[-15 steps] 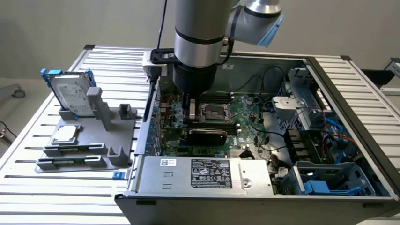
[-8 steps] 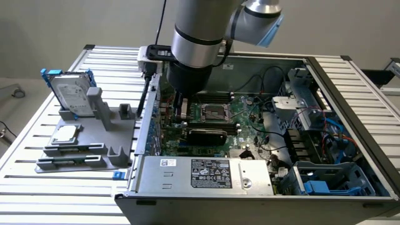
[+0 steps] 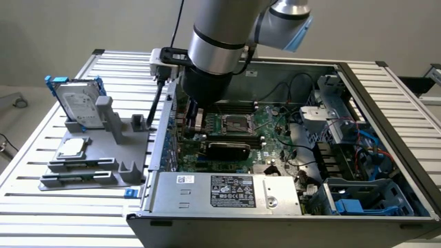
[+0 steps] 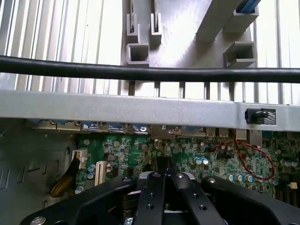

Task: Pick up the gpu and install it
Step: 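Press down on the gpu until it lock into place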

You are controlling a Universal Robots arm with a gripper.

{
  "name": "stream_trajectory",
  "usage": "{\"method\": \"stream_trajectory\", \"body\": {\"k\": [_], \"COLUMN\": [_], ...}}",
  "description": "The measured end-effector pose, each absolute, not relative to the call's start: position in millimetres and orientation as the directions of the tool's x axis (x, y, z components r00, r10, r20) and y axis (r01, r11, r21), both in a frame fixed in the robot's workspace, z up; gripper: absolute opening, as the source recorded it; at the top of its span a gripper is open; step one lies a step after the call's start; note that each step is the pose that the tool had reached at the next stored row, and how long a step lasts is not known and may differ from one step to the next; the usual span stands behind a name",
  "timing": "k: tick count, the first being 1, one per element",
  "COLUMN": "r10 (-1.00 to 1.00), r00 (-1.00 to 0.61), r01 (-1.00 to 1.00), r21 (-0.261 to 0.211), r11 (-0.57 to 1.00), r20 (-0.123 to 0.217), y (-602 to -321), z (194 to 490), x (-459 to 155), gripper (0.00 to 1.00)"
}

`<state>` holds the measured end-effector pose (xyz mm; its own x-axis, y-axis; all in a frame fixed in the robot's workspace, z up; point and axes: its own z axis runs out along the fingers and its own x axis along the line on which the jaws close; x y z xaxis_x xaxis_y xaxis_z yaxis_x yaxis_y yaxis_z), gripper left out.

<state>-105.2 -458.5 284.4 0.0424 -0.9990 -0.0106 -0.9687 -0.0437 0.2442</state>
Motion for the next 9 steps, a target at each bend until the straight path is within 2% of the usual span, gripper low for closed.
{"method": "stream_trajectory", "body": {"k": [5, 9], "r10": [-0.999, -0.999], "r00": [0.042, 0.042], "r01": [-0.959, -0.954], "r21": [0.281, 0.298], "r11": [-0.037, -0.036], "r20": [0.014, 0.016], "y": [-458.2, -458.1], "z": [284.5, 284.9], "x": [-105.9, -106.0], "gripper": [0.11, 0.11]}}
